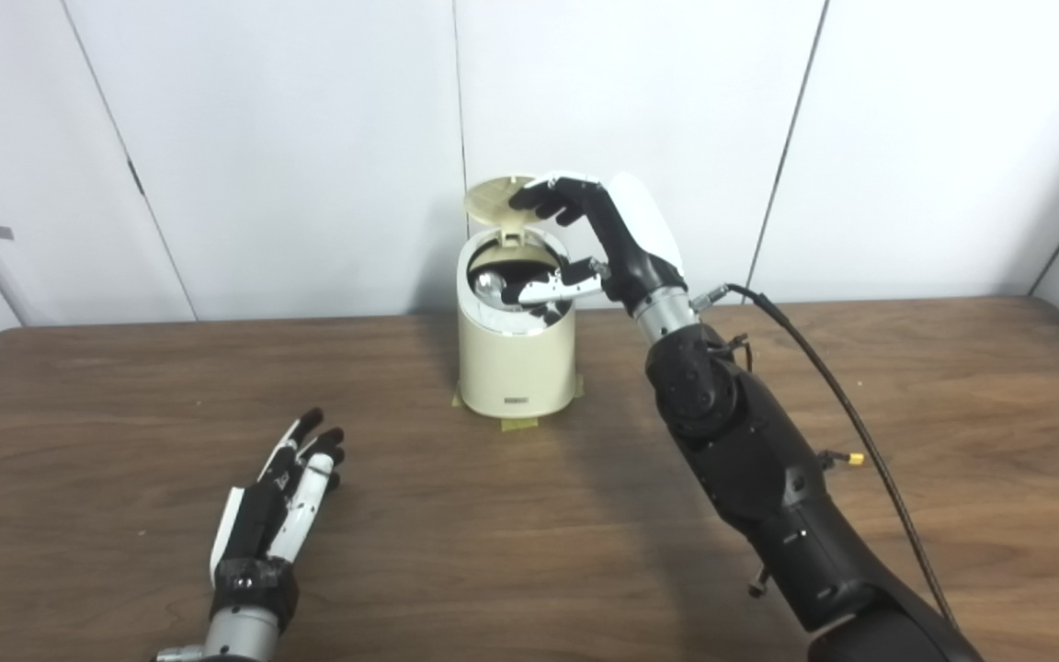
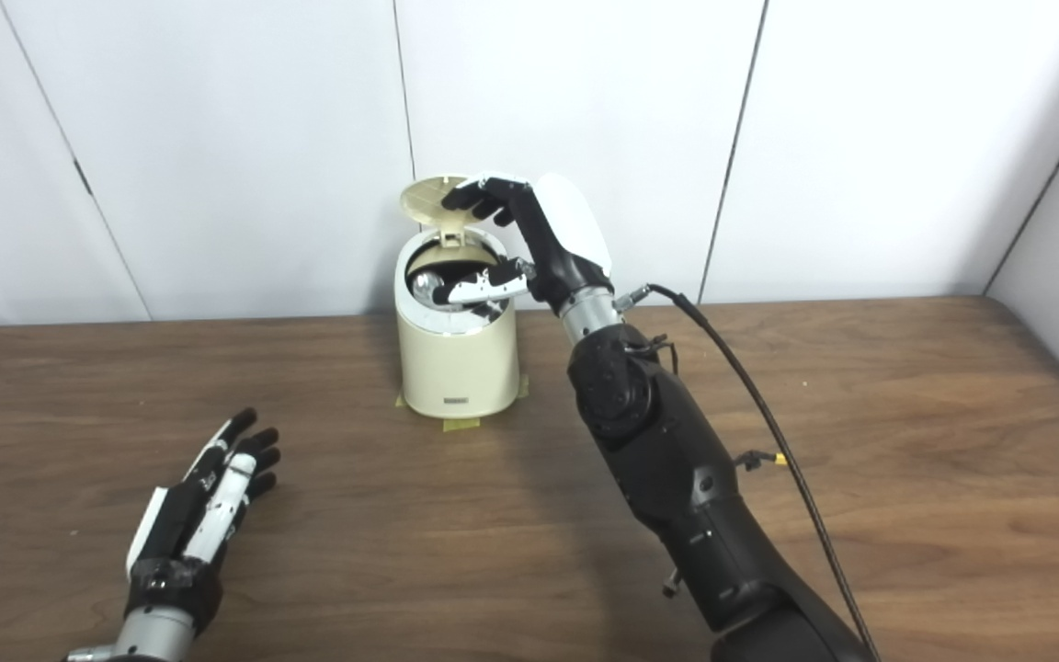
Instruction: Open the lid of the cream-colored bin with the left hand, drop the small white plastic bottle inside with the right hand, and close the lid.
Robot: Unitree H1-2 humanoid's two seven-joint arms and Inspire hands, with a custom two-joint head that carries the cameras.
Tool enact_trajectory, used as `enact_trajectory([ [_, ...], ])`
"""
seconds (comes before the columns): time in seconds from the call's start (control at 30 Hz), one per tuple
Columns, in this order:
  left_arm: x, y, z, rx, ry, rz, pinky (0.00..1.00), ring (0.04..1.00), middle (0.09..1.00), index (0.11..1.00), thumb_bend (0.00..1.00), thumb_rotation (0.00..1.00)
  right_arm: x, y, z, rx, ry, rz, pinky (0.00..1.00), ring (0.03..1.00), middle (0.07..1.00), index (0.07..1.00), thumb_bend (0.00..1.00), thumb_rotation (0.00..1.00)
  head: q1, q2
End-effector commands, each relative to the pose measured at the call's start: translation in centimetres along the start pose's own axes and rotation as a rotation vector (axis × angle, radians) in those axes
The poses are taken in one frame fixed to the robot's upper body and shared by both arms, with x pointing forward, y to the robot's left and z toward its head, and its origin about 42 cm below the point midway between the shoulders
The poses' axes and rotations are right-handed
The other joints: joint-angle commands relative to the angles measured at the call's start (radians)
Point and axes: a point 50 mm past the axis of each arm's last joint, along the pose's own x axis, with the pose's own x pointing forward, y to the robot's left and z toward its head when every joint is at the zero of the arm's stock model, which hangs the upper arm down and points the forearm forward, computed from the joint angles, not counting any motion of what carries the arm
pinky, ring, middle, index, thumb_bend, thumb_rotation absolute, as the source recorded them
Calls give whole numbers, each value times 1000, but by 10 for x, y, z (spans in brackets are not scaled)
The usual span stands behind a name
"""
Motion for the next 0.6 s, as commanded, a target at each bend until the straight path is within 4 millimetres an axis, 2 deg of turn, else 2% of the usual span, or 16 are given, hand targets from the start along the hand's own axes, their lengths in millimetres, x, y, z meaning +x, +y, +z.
enact_trajectory([
  [0.0,5,-2,11,-10,-80,-8,901,891,890,999,378,598,17,-17,19,6,-75,-74,618,683,670,594,893,125,0,1],
  [0.07,5,-2,11,-10,-79,-7,903,892,893,1000,384,596,16,-17,19,42,-81,-90,601,669,661,590,886,115,0,1],
  [0.1,4,-2,12,-9,-78,-6,904,893,894,1000,392,597,16,-17,20,75,-84,-105,536,603,612,530,672,124,0,1],
  [0.17,5,-2,12,-7,-79,-7,906,895,896,1000,399,601,15,-18,21,120,-87,-138,466,535,534,491,568,32,-1,0],
  [0.2,5,-1,12,-5,-80,-7,909,897,897,1000,405,604,14,-19,22,129,-90,-156,403,465,499,501,540,13,-1,0],
  [0.3,5,-2,13,-1,-79,-2,905,896,894,989,387,607,12,-23,25,134,-96,-183,363,426,477,502,524,1,-1,0],
  [0.57,14,-3,17,31,-103,-21,895,885,886,949,352,617,-2,-39,20,105,-87,-209,357,420,478,499,522,0,-4,-6],
])
